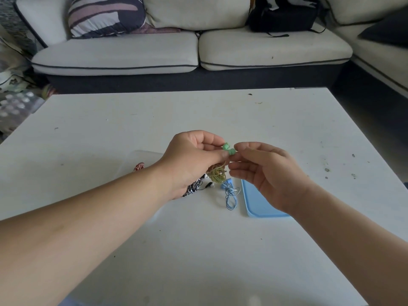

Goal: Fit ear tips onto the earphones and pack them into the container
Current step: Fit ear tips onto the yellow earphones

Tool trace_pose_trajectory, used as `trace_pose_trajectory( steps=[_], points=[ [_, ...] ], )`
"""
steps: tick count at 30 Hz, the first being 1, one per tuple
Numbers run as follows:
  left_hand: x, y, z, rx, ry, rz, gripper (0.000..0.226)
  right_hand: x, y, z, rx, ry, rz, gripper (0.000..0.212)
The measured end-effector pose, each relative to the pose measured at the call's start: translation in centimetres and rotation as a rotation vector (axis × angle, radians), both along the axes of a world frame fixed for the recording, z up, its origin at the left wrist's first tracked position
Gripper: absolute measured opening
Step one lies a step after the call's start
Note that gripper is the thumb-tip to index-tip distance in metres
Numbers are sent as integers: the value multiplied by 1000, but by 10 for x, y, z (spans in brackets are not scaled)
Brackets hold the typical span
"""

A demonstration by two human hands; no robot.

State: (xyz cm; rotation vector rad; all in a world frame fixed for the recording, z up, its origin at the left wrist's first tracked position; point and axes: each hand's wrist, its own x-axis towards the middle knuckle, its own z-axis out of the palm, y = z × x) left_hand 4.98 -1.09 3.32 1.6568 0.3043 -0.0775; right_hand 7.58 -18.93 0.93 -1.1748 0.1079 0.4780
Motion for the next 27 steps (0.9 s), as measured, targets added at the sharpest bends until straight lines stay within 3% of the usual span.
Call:
trace_pose_trajectory(
  steps=[9, 16, 21, 27],
  points=[
    [-6, 9, 2, 47, -22, -21, 21, -1, 5, -5, -19, 17, 130, 14],
    [-13, 44, 15, 102, -34, 73, 21, -11, 34, -5, -219, -23, 139, 23],
    [-22, 98, 18, 356, -50, 155, 19, -29, 76, -4, -254, -52, 199, 17],
    [-31, 131, -13, 557, 134, 122, 18, -44, 111, -7, -267, -49, 270, 17]
  ],
)
